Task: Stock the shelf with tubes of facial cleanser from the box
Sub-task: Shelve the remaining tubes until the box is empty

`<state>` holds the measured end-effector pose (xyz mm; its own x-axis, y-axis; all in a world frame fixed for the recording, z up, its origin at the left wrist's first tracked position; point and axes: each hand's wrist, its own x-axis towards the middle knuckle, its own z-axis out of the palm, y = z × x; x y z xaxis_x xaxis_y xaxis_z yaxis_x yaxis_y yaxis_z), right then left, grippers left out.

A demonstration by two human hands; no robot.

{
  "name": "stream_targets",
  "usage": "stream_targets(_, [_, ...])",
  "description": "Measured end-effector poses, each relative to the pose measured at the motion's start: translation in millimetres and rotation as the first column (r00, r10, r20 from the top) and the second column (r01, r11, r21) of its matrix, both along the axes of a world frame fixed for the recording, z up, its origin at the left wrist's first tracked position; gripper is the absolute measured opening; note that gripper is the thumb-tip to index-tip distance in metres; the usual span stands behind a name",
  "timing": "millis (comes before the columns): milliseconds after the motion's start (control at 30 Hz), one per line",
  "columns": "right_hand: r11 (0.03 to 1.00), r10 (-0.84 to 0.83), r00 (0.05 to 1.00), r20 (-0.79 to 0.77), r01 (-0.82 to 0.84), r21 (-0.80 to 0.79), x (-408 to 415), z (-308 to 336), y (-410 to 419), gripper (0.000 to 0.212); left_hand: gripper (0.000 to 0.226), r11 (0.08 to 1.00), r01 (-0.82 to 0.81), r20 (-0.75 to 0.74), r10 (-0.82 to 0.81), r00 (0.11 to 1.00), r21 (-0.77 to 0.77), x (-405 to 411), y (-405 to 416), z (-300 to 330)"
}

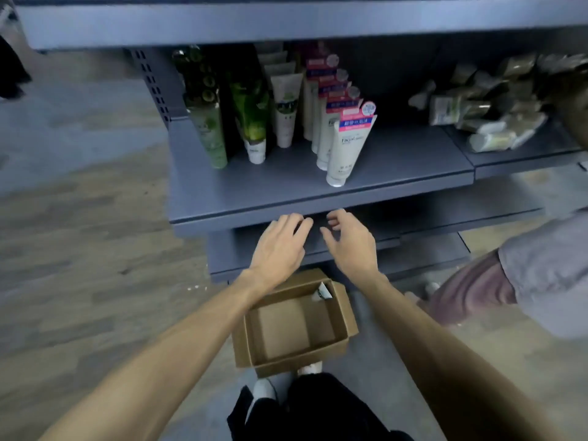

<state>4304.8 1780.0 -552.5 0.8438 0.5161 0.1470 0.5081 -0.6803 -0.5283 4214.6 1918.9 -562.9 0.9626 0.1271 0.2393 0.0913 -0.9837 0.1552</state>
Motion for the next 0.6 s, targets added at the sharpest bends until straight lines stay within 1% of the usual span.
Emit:
stream_targets(133, [0.991, -0.068, 0.993, -0.099, 0.055, -0.125, -27.5, -24.8, -42.3, 0.024, 0.047, 0.998, -0.026, -0.179, 0.014, 0.984, -0.061, -27.7, -29.5, -35.8])
stream_targets(233, [0.980, -0.094, 0.984, -0.154, 0.064, -0.190, -40.7, -41.5, -61.5, 0.025, 0.044, 0.992, -0.068, -0.241, 0.041, 0.970, -0.106, -38.9, -40.0, -50.7])
stream_targets(367, [0.967, -0.093, 0.962, -0.257, 0.026, -0.253, -47.4, -69.7, -74.5, 0.026, 0.043, 0.980, -0.132, -0.309, 0.081, 0.948, -0.149, -45.8, -46.0, -70.2])
stream_targets(467, [0.947, -0.109, 0.932, -0.345, -0.008, -0.320, -50.9, -109.9, -84.0, 0.024, 0.042, 0.970, -0.185, -0.363, 0.118, 0.924, -0.157, -53.0, -50.8, -100.3])
stream_targets(533, [0.918, -0.097, 0.924, -0.369, -0.061, -0.393, -52.2, -140.0, -90.3, 0.022, 0.038, 0.955, -0.240, -0.404, 0.152, 0.902, -0.176, -62.8, -53.5, -125.1])
stream_targets(600, [0.882, -0.098, 0.924, -0.370, -0.092, -0.462, -51.3, -168.3, -96.7, 0.035, 0.038, 0.938, -0.284, -0.460, 0.165, 0.872, -0.201, -74.0, -57.0, -151.2])
